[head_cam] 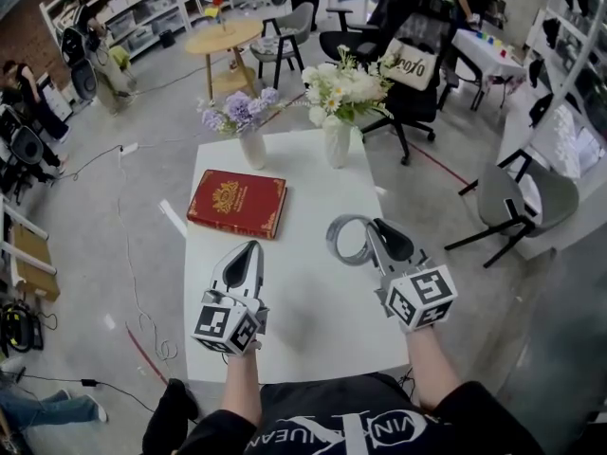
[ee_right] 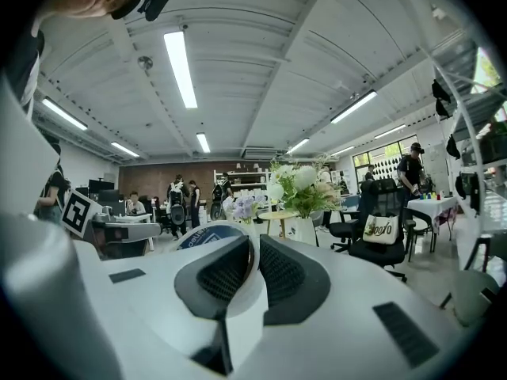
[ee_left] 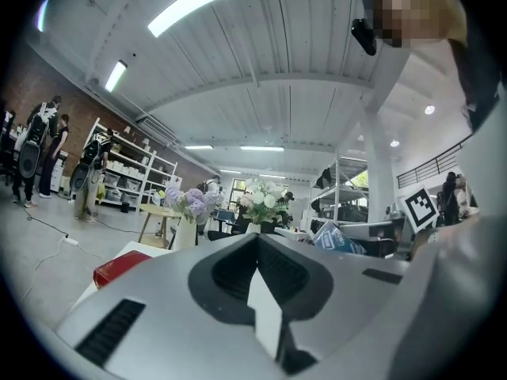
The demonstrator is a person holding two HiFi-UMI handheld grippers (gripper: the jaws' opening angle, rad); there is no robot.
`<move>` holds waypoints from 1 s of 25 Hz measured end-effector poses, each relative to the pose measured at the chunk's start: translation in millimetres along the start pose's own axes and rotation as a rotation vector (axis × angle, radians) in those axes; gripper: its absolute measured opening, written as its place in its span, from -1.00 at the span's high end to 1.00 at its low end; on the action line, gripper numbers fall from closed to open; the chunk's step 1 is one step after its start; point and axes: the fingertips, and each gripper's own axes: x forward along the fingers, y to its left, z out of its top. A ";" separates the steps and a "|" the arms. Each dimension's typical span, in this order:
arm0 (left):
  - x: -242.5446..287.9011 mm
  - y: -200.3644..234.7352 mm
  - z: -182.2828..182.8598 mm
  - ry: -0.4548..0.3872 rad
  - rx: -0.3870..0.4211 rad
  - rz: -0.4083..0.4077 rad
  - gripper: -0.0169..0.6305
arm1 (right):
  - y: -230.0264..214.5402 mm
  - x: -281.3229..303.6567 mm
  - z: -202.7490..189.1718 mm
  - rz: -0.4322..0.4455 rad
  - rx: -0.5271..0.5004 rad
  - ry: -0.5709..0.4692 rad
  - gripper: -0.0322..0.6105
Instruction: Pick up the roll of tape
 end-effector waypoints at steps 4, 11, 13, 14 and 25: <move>-2.2 0.8 4.8 -0.006 0.007 0.005 0.94 | 1.1 -3.0 4.0 -0.002 0.003 -0.012 0.73; -3.6 0.1 10.0 -0.018 0.011 0.006 0.94 | 2.0 -5.4 6.5 -0.002 0.006 -0.026 0.73; -3.0 -0.5 10.2 -0.019 0.011 0.004 0.94 | 1.6 -5.8 7.0 -0.003 0.009 -0.029 0.73; -2.7 -0.9 10.2 -0.019 0.011 0.003 0.94 | 1.3 -5.9 7.1 -0.003 0.009 -0.030 0.73; -4.7 1.0 9.1 -0.011 0.001 0.011 0.94 | 5.5 -3.9 5.0 0.006 0.006 -0.022 0.73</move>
